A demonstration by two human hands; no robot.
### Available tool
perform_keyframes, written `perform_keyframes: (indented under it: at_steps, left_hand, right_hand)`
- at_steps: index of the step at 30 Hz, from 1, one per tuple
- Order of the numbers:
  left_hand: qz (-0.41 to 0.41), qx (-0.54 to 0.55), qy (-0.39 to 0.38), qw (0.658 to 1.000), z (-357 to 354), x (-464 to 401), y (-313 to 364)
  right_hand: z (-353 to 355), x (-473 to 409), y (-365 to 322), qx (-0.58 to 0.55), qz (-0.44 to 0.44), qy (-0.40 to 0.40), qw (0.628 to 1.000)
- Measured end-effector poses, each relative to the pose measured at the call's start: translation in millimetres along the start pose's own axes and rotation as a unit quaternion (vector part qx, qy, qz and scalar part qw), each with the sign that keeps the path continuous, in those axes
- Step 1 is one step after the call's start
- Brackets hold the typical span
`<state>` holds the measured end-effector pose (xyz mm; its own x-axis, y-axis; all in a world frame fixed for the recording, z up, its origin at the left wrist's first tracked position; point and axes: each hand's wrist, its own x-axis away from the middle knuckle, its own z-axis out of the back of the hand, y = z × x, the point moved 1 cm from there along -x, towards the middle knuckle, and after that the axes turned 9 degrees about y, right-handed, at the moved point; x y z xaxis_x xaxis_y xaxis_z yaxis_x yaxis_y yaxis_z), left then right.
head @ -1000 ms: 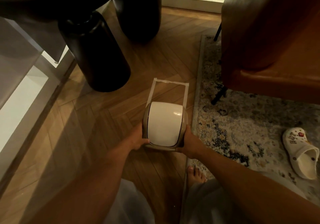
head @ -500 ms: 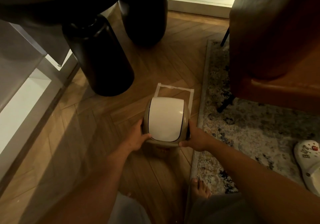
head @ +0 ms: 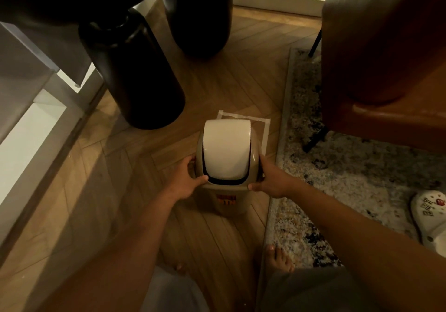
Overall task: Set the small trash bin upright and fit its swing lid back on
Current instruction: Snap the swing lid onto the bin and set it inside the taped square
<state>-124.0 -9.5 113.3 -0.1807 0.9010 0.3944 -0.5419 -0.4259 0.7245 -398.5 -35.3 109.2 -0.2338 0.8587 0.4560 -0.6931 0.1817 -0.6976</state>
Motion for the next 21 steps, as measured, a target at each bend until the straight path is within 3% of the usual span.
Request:
perform_keyframes:
  at_steps: [21]
  left_hand:
    - [-0.016,-0.021,-0.048,0.999,-23.9,0.8,-2.6]
  right_hand:
    - [-13.5,10.0,11.2,0.039,0.003,0.025,0.999]
